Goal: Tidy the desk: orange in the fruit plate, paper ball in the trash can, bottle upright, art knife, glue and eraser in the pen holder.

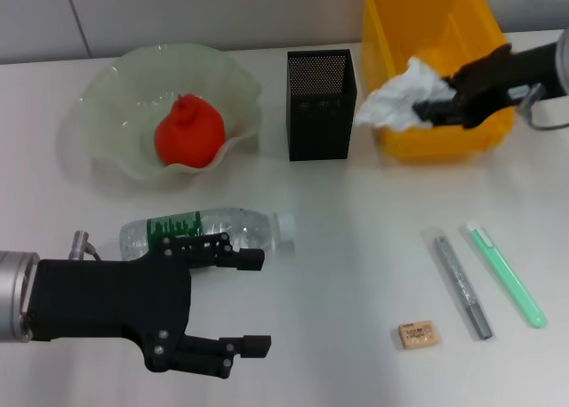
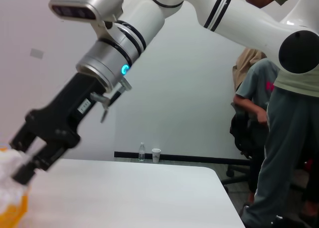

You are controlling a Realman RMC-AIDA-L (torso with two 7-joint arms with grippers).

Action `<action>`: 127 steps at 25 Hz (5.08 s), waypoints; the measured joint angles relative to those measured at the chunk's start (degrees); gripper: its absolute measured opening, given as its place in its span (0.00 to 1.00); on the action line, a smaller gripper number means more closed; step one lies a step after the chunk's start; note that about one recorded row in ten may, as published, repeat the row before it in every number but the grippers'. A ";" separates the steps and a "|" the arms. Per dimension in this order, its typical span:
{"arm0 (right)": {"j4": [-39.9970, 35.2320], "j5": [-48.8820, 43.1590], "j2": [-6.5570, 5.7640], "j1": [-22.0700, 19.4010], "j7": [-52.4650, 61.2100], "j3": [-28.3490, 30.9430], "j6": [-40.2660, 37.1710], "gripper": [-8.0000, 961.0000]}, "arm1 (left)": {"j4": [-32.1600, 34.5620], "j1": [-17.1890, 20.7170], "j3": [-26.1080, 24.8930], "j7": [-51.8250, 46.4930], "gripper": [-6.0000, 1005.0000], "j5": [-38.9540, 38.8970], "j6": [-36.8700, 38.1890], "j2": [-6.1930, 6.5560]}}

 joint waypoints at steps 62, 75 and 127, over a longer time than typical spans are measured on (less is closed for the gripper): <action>4.71 34.07 -0.44 -8.82 -28.53 16.53 -3.09 0.77 | -1.01 -1.72 -0.58 0.02 0.83 -0.08 -0.61 -0.09; 9.23 36.42 -0.45 -10.03 -38.27 19.85 -24.87 0.77 | -1.74 -1.80 -0.70 -0.60 0.83 -2.63 -5.85 -0.09; 27.25 30.03 -0.64 -13.28 -50.46 28.37 -31.01 0.77 | 9.78 -13.28 18.80 -29.04 0.81 22.00 -33.59 -0.27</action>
